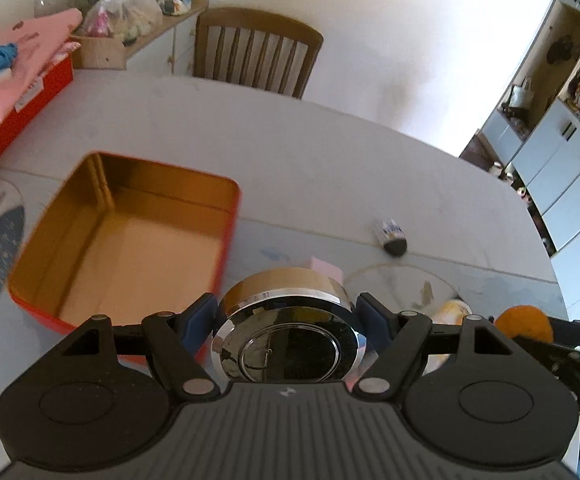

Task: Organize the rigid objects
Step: 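Carry the silver tin into the red box while the right gripper carries the orange there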

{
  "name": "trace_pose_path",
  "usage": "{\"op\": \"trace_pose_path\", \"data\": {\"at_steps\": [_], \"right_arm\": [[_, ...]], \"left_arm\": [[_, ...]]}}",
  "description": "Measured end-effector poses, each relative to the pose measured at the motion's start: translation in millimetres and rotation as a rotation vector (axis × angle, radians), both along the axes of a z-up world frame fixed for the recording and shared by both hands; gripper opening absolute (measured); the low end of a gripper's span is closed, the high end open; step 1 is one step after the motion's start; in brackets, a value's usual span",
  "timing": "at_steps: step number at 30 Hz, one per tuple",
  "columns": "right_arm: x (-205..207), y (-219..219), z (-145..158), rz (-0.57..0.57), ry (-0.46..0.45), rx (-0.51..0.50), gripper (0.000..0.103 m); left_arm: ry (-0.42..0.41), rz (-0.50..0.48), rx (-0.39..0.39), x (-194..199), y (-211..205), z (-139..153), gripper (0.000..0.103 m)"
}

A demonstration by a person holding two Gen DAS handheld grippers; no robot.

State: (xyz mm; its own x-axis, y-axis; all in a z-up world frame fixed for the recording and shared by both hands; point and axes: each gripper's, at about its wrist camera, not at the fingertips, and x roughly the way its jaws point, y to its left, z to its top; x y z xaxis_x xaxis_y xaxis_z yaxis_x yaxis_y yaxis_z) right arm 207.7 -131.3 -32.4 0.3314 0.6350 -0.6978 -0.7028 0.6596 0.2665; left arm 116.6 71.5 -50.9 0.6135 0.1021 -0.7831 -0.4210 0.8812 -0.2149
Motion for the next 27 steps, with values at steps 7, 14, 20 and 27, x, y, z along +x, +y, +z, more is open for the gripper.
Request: {"op": "trace_pose_path", "data": {"at_steps": [7,14,20,27], "right_arm": [[-20,69,4,0.07,-0.035,-0.008,0.052],[-34,135,-2,0.11,-0.046,-0.024,0.051],[-39,184,-16,0.128,-0.065,-0.046,0.051],[-44,233,-35,0.189,-0.129,-0.097,0.051]], "left_arm": [[-0.011,0.015,0.039,-9,54,10,0.076],[0.024,0.021,0.083,-5,110,1,0.076],[0.076,-0.003,0.097,11,151,-15,0.076],[0.147,-0.102,0.153,37,165,-38,0.076]]}}
